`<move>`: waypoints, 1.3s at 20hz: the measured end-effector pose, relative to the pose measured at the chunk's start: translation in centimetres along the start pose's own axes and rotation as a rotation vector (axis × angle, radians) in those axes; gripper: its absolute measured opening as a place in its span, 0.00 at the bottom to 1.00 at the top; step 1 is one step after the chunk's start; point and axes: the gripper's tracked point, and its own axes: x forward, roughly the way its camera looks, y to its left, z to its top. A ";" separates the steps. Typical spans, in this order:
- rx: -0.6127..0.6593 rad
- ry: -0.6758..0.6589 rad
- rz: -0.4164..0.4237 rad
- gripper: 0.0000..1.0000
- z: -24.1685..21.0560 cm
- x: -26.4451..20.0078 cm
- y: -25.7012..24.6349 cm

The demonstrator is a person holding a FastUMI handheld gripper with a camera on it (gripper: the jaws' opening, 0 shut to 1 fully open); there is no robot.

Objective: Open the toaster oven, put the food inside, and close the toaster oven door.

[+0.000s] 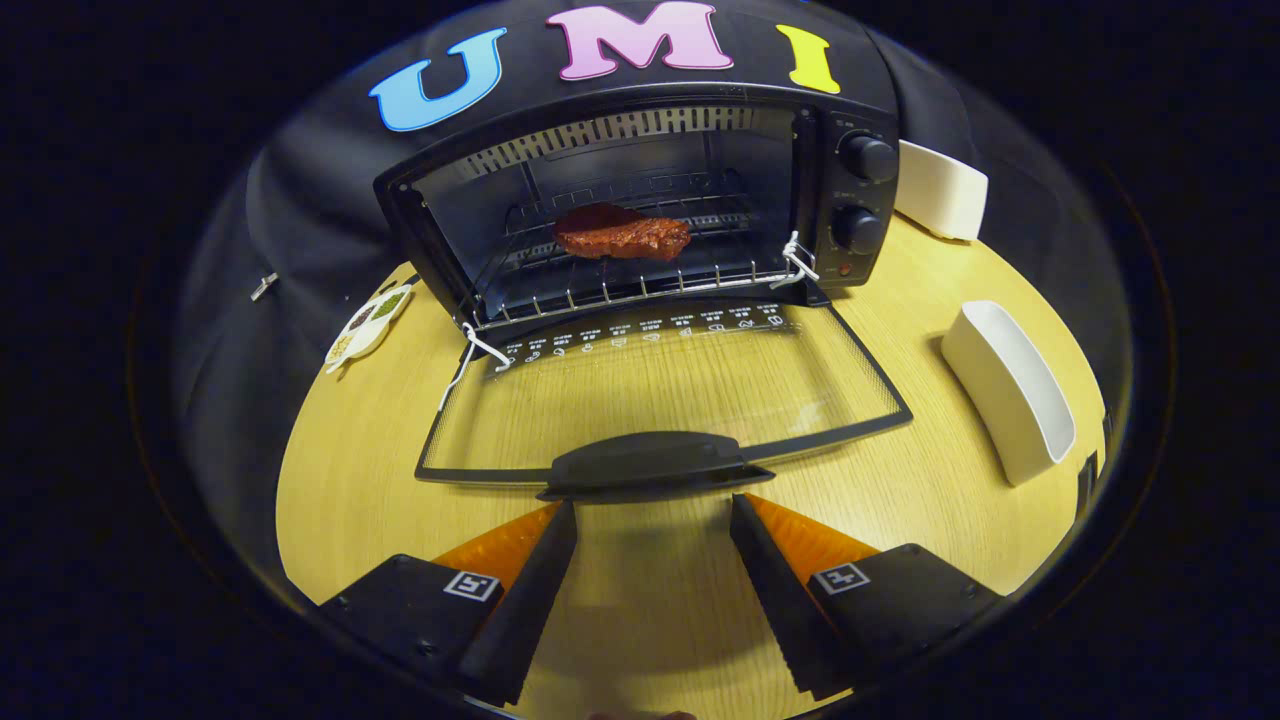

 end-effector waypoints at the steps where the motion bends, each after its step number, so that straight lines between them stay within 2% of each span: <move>1: -0.029 0.008 -0.002 0.98 -0.3 0.6 0.2; 6: -0.035 0.028 0.015 0.96 0.1 0.2 0.3; 14: -0.005 -0.065 0.032 0.96 2.3 -2.4 0.8; 26: 0.019 -0.237 0.063 0.96 9.4 -6.0 1.7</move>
